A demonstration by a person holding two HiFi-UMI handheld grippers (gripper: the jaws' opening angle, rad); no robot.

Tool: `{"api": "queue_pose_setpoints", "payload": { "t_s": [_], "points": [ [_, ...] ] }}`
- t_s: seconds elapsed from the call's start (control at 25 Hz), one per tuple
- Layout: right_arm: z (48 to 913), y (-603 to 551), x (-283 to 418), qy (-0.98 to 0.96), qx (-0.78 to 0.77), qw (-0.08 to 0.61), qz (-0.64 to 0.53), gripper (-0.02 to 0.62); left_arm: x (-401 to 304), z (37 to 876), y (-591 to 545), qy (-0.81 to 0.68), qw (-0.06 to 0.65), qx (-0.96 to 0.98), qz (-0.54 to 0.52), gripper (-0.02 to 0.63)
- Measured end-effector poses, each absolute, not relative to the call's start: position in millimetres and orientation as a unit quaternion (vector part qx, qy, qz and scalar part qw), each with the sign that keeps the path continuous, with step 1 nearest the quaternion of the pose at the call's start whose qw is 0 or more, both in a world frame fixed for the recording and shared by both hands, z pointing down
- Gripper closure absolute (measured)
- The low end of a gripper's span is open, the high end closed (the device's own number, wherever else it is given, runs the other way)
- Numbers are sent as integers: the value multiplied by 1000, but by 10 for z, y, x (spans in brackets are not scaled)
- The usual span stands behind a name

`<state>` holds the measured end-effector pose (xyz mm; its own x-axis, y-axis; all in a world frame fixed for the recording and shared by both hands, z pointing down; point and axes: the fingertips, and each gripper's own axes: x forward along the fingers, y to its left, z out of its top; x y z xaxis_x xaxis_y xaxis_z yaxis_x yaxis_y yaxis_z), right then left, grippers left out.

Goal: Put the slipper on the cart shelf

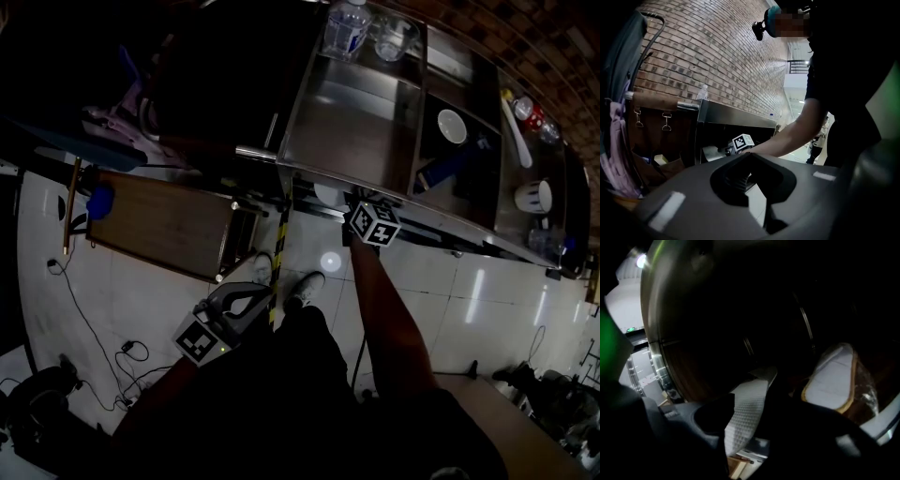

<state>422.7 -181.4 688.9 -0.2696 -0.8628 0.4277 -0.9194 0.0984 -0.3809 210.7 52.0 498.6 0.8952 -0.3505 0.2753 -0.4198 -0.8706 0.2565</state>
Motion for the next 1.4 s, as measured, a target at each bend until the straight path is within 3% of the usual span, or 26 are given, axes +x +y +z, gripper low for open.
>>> {"api": "queue_pose_setpoints", "payload": {
  "t_s": [0.32,0.64,1.08,1.2,1.4],
  "points": [
    [6739,-1643,4417,-729,620,45,287,365,2157,4908,540,-198,155,962,108,601],
    [6349,-1032,4125,-789,562,64,242,365,2246,4729,557,-180,128,971,90,601],
    [4787,33,3329,-881,451,20,140,381,2252,4349,520,-163,109,979,53,601],
    [4420,263,3158,-893,435,14,112,416,2248,4179,520,-159,99,982,38,601],
    [4093,542,2967,-903,424,28,67,537,2297,4050,561,-148,93,984,24,601]
  ]
}}
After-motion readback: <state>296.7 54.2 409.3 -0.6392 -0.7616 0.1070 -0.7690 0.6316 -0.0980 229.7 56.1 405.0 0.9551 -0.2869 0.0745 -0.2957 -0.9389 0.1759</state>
